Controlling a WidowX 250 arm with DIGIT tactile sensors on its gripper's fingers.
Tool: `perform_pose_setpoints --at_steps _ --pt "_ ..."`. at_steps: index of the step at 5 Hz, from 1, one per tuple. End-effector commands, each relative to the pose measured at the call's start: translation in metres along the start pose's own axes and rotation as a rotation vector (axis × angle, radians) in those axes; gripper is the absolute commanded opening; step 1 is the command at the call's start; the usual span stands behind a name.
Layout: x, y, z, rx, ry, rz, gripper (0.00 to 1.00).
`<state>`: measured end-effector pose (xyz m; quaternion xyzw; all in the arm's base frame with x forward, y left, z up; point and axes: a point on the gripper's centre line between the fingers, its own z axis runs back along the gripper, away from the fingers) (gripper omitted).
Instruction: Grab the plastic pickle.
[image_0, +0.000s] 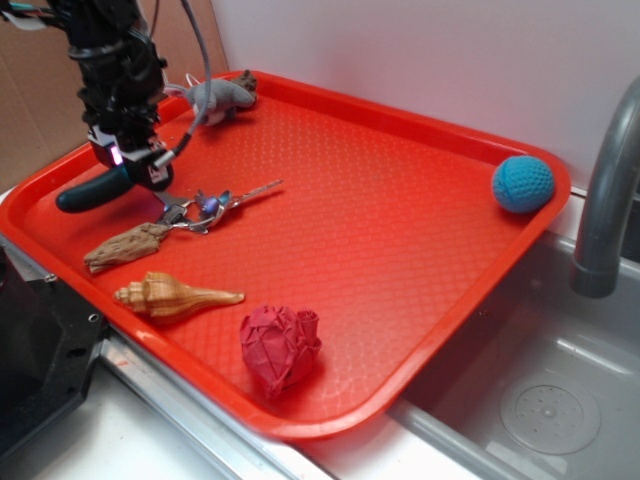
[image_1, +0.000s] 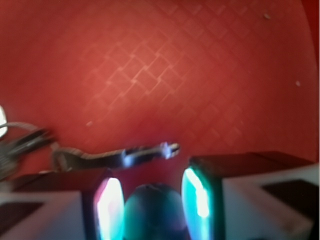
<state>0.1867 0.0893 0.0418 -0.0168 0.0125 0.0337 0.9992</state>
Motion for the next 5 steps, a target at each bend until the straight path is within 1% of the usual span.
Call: perform_pose_setpoints --at_steps 1,2,3,4,5 --pt "0.018 -0.022 0.072 0.048 -0.238 -0.007 0.00" --pt "0.039 -0.055 0.091 0.089 -0.218 0.005 0.00" --pt "0.042 -0.105 0.102 0.119 -0.239 -0.105 0.00" --pt "0.047 -0.136 0.106 0.142 -0.211 -0.122 0.00" --pt "0.053 -0.140 0.102 0.122 -0.185 -0.156 0.00"
